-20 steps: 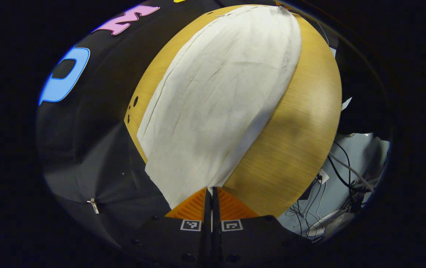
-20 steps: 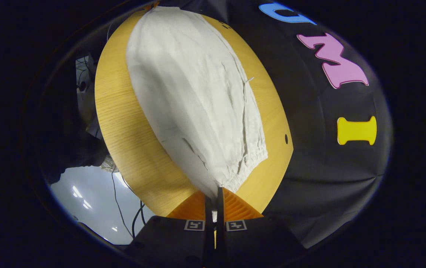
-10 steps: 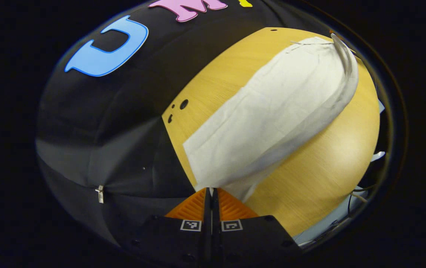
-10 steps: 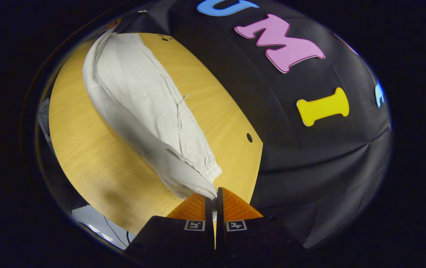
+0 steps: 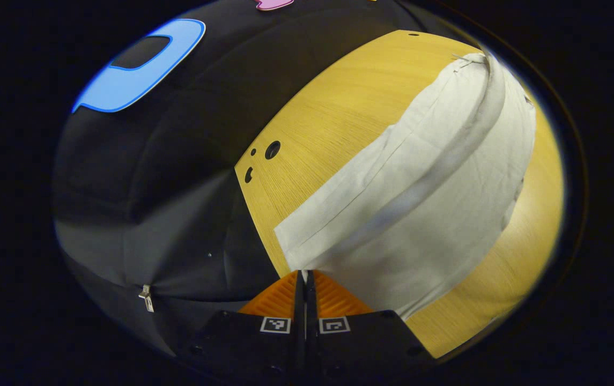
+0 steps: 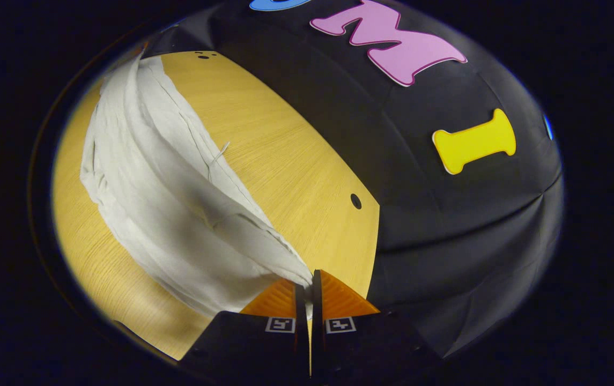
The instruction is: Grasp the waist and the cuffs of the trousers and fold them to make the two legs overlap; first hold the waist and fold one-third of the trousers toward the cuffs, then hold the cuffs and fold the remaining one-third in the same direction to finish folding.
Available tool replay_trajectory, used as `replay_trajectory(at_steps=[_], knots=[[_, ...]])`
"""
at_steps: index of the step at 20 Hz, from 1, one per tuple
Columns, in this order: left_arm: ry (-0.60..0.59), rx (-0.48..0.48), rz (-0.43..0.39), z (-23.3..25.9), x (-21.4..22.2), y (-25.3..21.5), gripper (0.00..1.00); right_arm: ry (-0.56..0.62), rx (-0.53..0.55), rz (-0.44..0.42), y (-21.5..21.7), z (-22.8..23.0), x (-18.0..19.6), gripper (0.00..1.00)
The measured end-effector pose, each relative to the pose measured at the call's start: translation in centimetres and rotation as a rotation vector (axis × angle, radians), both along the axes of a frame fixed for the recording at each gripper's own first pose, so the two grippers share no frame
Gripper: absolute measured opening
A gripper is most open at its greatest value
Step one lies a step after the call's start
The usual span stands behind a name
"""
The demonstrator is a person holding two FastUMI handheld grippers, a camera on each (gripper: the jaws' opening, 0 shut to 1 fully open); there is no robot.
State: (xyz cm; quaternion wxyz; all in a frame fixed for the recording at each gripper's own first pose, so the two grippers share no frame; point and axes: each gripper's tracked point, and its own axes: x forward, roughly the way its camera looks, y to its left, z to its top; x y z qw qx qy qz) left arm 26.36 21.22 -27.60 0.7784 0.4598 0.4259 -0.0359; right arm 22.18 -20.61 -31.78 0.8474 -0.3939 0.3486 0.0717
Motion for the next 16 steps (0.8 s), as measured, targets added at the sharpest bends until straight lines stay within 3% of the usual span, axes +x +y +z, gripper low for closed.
replay_trajectory(at_steps=[5, 10, 14, 16], knots=[[0.028, -0.003, 0.032, -3.0, 2.6, 0.3, 0.05, 0.073, -0.079, 0.031, 0.0, -4.1, 2.1, 0.06], [0.080, 0.002, 0.042, -6.3, 3.5, 0.6, 0.05, 0.150, -0.076, 0.010, -0.2, -7.1, 2.9, 0.07], [0.079, 0.006, 0.060, -7.4, 3.1, 0.8, 0.06, 0.156, -0.134, 0.014, 0.0, -8.0, 2.9, 0.17], [0.054, 0.066, 0.033, -6.5, 3.6, 1.5, 0.08, 0.145, -0.206, 0.048, -0.1, -7.8, 3.0, 0.24]])
